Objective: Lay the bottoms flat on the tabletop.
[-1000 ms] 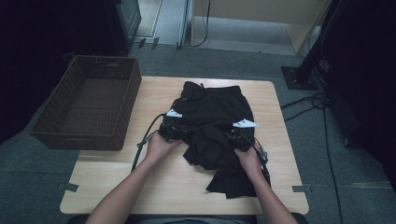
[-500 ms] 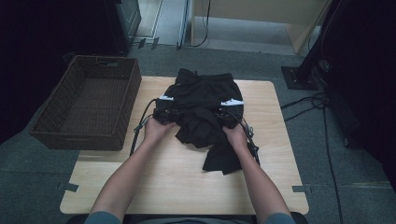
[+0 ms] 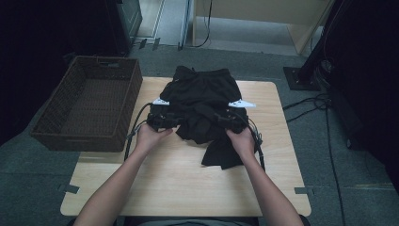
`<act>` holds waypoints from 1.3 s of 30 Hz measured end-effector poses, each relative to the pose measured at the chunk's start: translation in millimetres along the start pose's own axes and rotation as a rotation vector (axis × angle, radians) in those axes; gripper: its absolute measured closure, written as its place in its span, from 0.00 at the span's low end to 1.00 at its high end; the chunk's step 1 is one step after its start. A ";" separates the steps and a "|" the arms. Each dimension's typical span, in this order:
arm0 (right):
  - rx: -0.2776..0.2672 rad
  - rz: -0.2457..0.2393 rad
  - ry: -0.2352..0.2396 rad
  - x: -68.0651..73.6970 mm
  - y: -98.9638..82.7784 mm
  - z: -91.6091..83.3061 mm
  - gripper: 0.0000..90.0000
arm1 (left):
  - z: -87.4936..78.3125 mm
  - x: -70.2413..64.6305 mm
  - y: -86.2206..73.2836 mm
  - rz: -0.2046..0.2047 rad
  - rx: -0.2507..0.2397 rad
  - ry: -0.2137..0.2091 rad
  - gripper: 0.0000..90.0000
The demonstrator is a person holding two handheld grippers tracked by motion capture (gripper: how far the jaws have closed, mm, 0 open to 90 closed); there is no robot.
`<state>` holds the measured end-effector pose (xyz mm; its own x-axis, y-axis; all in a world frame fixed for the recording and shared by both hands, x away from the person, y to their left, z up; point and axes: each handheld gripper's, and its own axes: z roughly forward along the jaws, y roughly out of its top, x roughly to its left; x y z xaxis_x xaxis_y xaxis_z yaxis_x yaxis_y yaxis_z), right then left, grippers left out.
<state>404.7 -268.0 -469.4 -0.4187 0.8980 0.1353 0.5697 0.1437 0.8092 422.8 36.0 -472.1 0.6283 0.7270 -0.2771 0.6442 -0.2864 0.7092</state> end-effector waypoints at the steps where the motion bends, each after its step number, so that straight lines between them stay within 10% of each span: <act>1: 0.010 -0.011 0.013 6.4 -5.1 -3.0 0.44 | -2.5 -2.8 -4.1 0.001 0.002 0.001 0.47; 5: 0.072 -0.050 0.050 29.0 -26.4 0.6 0.41 | -8.9 -10.9 -20.6 -0.010 0.012 -0.029 0.46; 11: 0.131 -0.143 -0.018 43.7 -38.4 29.0 0.51 | -11.3 -16.5 -38.9 0.013 0.046 -0.027 0.46; 23: 0.134 -0.063 -0.098 32.7 1.9 85.9 0.72 | -10.0 -15.0 -47.3 0.006 0.070 -0.039 0.46; 25: 0.156 -0.095 -0.106 39.1 2.3 83.5 0.88 | -9.5 -13.2 -49.5 0.003 0.077 -0.032 0.46; 39: 0.097 -0.161 -0.008 56.4 -52.7 21.2 0.88 | -3.2 -16.5 -38.5 -0.033 0.020 -0.048 0.43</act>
<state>366.1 -216.1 -516.5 -0.5048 0.8633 0.0039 0.5617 0.3250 0.7609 386.2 37.0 -492.8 0.6269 0.7052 -0.3312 0.6731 -0.2761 0.6860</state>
